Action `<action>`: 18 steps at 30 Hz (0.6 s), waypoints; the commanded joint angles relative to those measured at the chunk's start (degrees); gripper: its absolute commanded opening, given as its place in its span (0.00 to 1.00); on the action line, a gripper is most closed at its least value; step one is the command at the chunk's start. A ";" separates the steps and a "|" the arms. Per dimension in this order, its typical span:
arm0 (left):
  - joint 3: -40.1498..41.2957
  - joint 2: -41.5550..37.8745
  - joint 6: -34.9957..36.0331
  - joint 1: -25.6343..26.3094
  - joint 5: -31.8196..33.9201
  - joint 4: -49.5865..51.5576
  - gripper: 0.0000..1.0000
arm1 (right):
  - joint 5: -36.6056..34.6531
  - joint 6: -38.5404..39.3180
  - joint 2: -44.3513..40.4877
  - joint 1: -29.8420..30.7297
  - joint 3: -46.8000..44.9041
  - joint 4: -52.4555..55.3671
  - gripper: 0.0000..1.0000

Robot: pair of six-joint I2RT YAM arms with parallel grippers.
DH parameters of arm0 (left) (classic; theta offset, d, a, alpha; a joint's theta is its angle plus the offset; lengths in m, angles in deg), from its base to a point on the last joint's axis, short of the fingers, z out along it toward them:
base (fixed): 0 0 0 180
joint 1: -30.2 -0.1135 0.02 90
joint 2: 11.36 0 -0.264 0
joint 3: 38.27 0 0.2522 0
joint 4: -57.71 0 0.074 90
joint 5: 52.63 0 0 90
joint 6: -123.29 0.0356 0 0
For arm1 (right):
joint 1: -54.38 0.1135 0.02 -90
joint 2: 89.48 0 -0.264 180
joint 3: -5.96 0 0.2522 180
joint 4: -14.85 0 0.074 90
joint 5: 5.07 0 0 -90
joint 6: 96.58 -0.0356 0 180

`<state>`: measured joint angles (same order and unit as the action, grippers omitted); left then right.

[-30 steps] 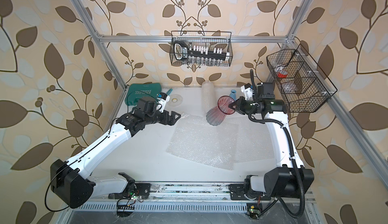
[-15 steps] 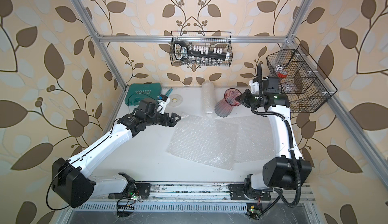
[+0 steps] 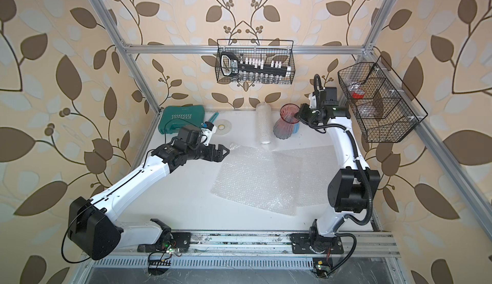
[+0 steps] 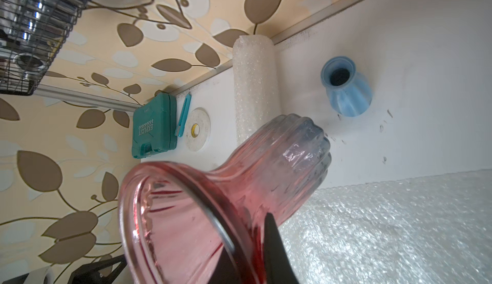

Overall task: Unwrap the vase from the bubble wrap
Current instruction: Place the vase at the center of the board.

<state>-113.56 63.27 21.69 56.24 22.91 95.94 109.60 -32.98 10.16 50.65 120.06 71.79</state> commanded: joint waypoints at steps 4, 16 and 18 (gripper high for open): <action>0.37 0.20 0.22 -0.11 -0.32 0.90 0.97 | -1.67 -0.59 4.37 2.17 8.99 -5.18 0.00; 0.37 0.69 1.06 -0.11 0.21 1.53 0.97 | -4.89 -0.85 9.97 3.97 12.66 -5.06 0.00; 0.24 0.65 1.18 -0.07 0.20 1.69 0.97 | -4.81 -1.00 11.40 4.25 13.77 -4.95 0.00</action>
<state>-113.54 64.01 21.78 56.24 22.91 97.31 102.91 -33.24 21.19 54.15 129.43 72.14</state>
